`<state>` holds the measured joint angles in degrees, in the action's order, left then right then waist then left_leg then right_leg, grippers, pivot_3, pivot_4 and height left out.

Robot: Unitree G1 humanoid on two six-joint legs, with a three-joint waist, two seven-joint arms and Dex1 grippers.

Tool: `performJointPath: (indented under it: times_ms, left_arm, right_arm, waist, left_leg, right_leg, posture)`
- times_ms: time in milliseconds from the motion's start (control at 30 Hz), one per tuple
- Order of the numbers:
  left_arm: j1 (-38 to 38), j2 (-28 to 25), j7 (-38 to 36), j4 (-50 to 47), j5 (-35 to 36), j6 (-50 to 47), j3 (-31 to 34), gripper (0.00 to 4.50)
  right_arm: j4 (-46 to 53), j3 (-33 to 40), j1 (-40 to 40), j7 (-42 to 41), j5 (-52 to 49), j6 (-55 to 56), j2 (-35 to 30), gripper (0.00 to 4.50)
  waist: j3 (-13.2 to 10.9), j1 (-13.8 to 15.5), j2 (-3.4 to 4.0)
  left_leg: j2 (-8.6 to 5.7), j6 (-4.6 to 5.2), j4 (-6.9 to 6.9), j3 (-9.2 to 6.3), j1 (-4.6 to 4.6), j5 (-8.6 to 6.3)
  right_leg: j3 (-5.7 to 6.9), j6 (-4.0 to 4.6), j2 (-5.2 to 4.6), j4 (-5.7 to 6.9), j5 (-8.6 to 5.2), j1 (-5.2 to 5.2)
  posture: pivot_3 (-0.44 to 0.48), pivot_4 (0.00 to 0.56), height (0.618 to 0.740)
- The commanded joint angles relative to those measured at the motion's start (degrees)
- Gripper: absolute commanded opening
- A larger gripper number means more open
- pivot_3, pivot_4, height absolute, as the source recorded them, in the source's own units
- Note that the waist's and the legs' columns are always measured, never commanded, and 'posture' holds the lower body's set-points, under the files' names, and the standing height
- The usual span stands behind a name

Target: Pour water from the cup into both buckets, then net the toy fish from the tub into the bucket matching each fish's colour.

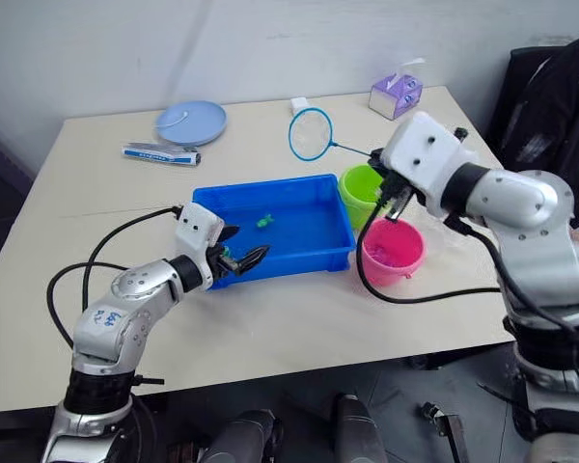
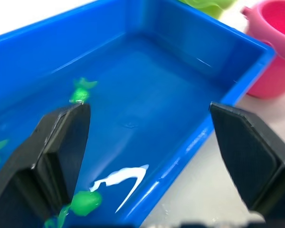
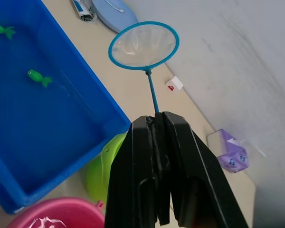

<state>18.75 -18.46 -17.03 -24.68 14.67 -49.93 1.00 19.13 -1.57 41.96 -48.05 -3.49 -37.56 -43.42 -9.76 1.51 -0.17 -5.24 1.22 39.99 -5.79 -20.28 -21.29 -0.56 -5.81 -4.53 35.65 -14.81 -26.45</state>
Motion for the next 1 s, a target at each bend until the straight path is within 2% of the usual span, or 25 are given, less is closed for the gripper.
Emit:
performJointPath:
  times_ms: [33,167,400,667,1000]
  left_arm:
    - [-2.51,0.36,3.22,-6.03,-0.54,-2.16,1.81,4.30]
    - [-5.54,1.17,6.24,-9.18,-0.87,-4.33,2.78,4.30]
    - [-7.40,2.00,8.25,-11.28,-0.68,-5.41,3.20,4.30]
    - [-8.07,2.06,9.92,-12.20,-0.79,-7.06,3.95,4.30]
    - [-7.09,1.59,11.41,-11.58,-1.58,-8.25,5.11,4.30]
  right_arm:
    - [-4.43,-2.39,3.20,-1.77,-2.48,-5.64,0.92,0.76]
    - [-8.51,-4.70,6.45,-3.75,-7.18,-17.04,3.49,0.76]
    - [-10.66,-8.65,7.71,-4.24,-10.68,-24.23,5.66,0.76]
    - [-10.66,-10.28,8.23,-3.40,-13.73,-29.15,7.21,0.76]
    - [-18.25,-11.68,11.21,-1.90,-14.92,-30.38,10.30,0.76]
  waist:
    - [0.00,0.01,0.00]
    - [0.00,-0.12,0.00]
    - [0.00,-0.01,0.00]
    - [0.00,-0.06,0.01]
    - [0.00,-0.12,0.01]
  left_leg:
    - [0.02,0.00,0.00,0.00,0.01,0.00]
    - [0.03,0.00,-0.01,0.02,0.01,0.00]
    - [0.01,-0.01,-0.01,0.02,-0.02,-0.01]
    - [0.02,-0.02,-0.02,0.01,-0.03,-0.01]
    - [0.02,-0.02,-0.03,0.01,-0.03,-0.01]
  right_leg:
    - [0.00,0.00,0.01,0.00,0.00,0.00]
    - [-0.02,0.00,0.01,0.00,0.00,-0.02]
    - [0.00,0.01,0.00,0.02,-0.01,-0.06]
    - [0.01,0.01,0.01,0.01,-0.01,-0.07]
    - [0.04,0.02,0.01,0.01,-0.01,-0.08]
  posture:
    - [0.000,0.150,0.740]
    - [0.000,0.150,0.740]
    - [0.000,0.150,0.740]
    - [0.000,0.150,0.740]
    - [0.000,0.150,0.740]
